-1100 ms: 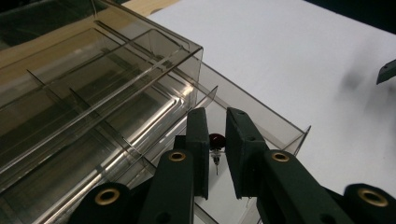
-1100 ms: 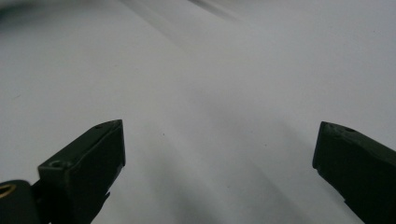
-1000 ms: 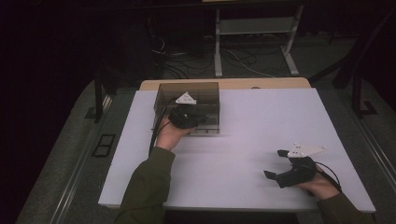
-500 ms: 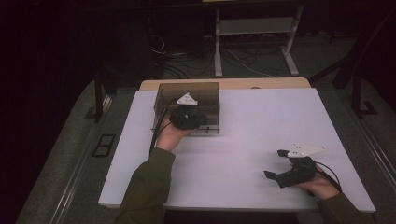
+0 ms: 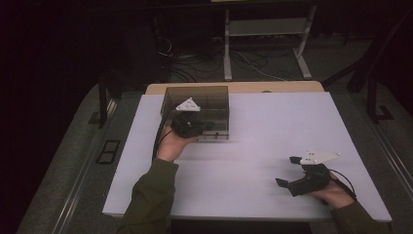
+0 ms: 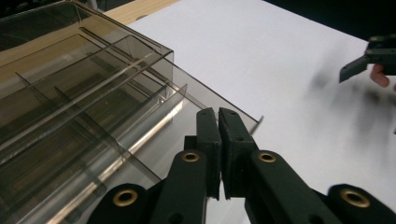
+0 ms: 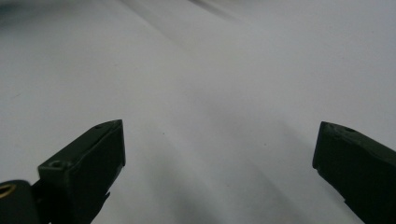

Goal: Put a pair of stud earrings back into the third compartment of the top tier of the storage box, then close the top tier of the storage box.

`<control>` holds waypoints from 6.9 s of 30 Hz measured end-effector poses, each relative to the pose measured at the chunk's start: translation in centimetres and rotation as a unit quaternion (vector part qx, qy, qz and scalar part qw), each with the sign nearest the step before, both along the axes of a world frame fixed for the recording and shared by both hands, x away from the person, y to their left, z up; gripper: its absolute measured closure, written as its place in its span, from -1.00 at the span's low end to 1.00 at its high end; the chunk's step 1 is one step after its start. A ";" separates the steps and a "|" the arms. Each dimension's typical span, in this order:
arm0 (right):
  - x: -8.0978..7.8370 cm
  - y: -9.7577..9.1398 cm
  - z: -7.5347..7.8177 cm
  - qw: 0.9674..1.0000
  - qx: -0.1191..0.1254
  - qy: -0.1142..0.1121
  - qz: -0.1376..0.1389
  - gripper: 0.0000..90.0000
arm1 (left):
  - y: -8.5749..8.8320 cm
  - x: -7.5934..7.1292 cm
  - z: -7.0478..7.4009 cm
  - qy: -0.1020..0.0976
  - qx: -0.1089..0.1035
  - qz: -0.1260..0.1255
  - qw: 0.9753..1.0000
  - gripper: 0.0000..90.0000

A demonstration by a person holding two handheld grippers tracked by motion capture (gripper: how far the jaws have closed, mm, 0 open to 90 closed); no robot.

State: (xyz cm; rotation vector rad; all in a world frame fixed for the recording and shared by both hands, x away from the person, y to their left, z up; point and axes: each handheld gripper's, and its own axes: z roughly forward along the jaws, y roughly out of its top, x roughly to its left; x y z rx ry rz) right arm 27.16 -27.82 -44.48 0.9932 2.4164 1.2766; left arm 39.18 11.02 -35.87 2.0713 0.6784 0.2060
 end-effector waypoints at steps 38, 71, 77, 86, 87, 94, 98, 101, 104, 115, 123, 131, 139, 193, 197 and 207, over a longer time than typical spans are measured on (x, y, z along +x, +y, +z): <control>0.0 -0.1 0.0 1.000 0.001 -0.001 -0.002 -0.96 | 5.9 -4.4 -1.8 0.005 0.003 0.049 0.999 0.98; 0.0 0.1 -0.1 1.000 -0.001 0.000 0.001 -0.96 | 6.9 -3.4 -3.7 0.000 0.015 0.085 0.996 0.98; 0.1 0.1 -0.1 1.000 -0.002 0.001 0.002 -0.96 | 6.8 -3.3 -3.7 -0.004 0.015 0.085 0.996 0.98; 0.1 0.1 -0.1 1.000 -0.002 0.002 0.001 -0.96 | 6.8 -3.0 -3.6 -0.008 0.016 0.089 0.996 0.98; 0.1 0.1 -0.1 1.000 -0.002 0.002 0.001 -0.96 | 6.7 -3.0 -3.6 -0.007 0.015 0.090 0.996 0.98; 0.1 0.2 -0.1 1.000 -0.003 0.001 0.002 -0.96 | 6.6 -2.8 -3.6 -0.009 0.015 0.092 0.996 0.98; 0.1 0.2 -0.2 1.000 -0.003 0.001 0.002 -0.96 | 6.5 -2.6 -3.5 -0.010 0.015 0.092 0.996 0.98; 0.1 0.2 -0.2 1.000 -0.003 0.001 0.001 -0.96 | 6.5 -2.5 -3.5 -0.011 0.020 0.089 0.996 0.98; 0.1 0.2 -0.2 1.000 -0.004 0.002 0.002 -0.96 | 6.4 -2.4 -3.5 -0.012 0.019 0.091 0.996 0.98; 0.1 0.2 -0.2 1.000 -0.003 0.003 0.001 -0.96 | 6.4 -1.9 -3.5 -0.015 0.018 0.096 0.995 0.98; 0.2 0.2 -0.2 1.000 -0.002 0.004 0.001 -0.96 | 6.1 -1.1 -3.4 -0.021 0.017 0.102 0.994 0.98; 0.2 0.1 -0.2 1.000 -0.003 0.003 -0.001 -0.96 | 6.1 -0.2 -3.1 -0.024 0.025 0.104 0.994 0.98; 0.2 0.1 -0.2 1.000 -0.001 0.004 -0.004 -0.96 | 6.0 0.7 -3.1 -0.024 0.021 0.112 0.993 0.98; -0.1 0.0 0.0 1.000 0.000 0.000 0.000 -0.96 | 6.0 2.0 -3.1 -0.035 0.015 0.134 0.990 0.72; -0.1 0.0 0.0 1.000 0.002 0.000 0.000 -0.96 | 6.1 1.2 -3.1 -0.023 0.019 0.127 0.991 0.51; -0.1 0.0 0.0 1.000 0.003 -0.001 0.000 -0.96 | 6.3 -1.8 -3.6 -0.019 0.016 0.100 0.995 0.10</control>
